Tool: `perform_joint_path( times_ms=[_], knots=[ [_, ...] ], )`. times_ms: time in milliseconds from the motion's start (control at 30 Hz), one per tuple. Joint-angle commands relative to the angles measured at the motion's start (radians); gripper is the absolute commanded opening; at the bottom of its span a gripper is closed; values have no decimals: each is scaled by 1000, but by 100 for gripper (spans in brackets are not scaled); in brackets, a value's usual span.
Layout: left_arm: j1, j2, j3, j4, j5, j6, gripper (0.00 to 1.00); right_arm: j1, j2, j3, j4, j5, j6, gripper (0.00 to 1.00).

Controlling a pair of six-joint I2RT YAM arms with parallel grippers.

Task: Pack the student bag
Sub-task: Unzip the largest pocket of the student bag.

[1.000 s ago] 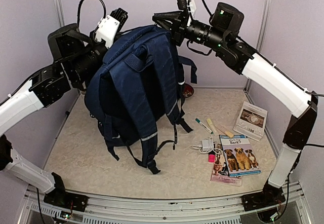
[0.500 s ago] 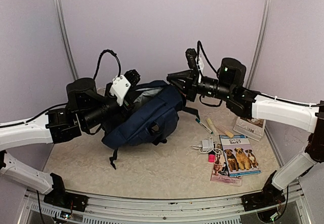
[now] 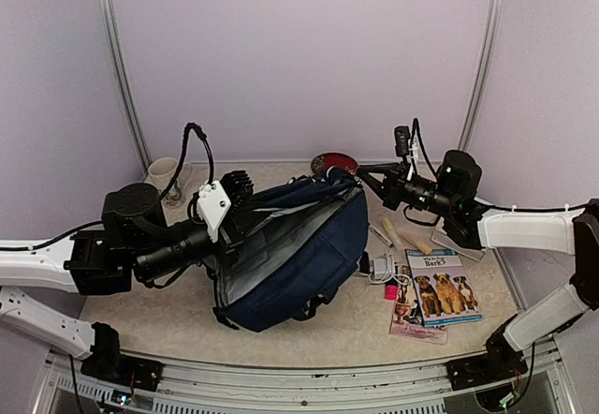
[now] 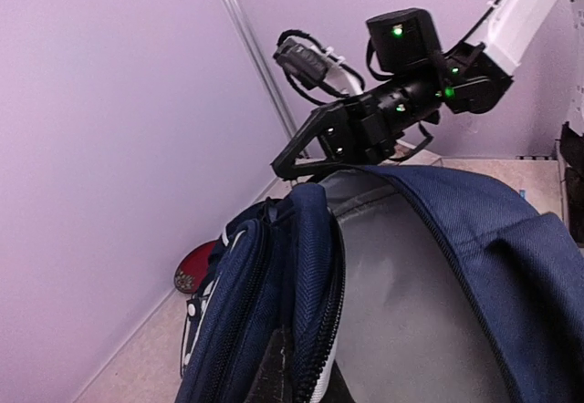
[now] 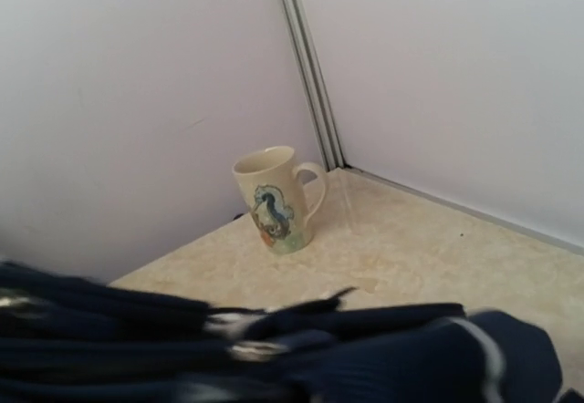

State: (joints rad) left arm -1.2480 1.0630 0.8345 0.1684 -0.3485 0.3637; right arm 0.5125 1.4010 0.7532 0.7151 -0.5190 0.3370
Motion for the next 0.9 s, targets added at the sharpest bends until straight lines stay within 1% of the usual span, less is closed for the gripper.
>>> perform_joint_path(
  times_ms=[0, 67, 133, 267, 367, 433, 500, 533, 567, 633, 700, 767, 833, 867],
  knots=[
    [-50, -148, -1, 40, 174, 47, 0, -110, 61, 27, 118, -3, 22, 0],
    [-68, -189, -8, 45, 206, 68, 0, -136, 112, 43, 177, -60, 48, 0],
    [-83, -215, -11, 45, 193, 84, 0, -154, 172, 72, 225, -98, 67, 0],
    [-87, -224, -8, 27, 145, 82, 0, -159, 310, 176, 166, -103, 50, 0],
    [-89, -205, -1, 25, 114, 67, 0, -158, 390, 223, 179, -133, 93, 0],
    [-93, -186, 7, 27, 51, 53, 0, -159, 404, 229, 181, -123, 110, 0],
    [-94, -163, 11, 43, -21, 42, 0, -160, 387, 241, 113, -71, 93, 2],
    [-94, -149, 8, 57, -55, 39, 0, -160, 374, 252, 56, -39, 71, 11],
    [-93, -133, 4, 75, -82, 34, 0, -160, 357, 272, -28, -1, 47, 23],
    [-93, -101, -5, 124, -123, 28, 0, -160, 318, 316, -219, 99, -26, 42],
    [-93, -75, -10, 161, -127, 32, 0, -160, 270, 347, -396, 222, -77, 53],
    [-92, -52, -9, 192, -148, 38, 0, -168, 217, 348, -567, 385, -91, 64],
    [-87, -33, -10, 210, -170, 46, 0, -203, 163, 318, -669, 484, -62, 73],
    [-83, -25, -9, 216, -174, 45, 0, -240, 137, 291, -703, 494, -20, 76]
  ],
)
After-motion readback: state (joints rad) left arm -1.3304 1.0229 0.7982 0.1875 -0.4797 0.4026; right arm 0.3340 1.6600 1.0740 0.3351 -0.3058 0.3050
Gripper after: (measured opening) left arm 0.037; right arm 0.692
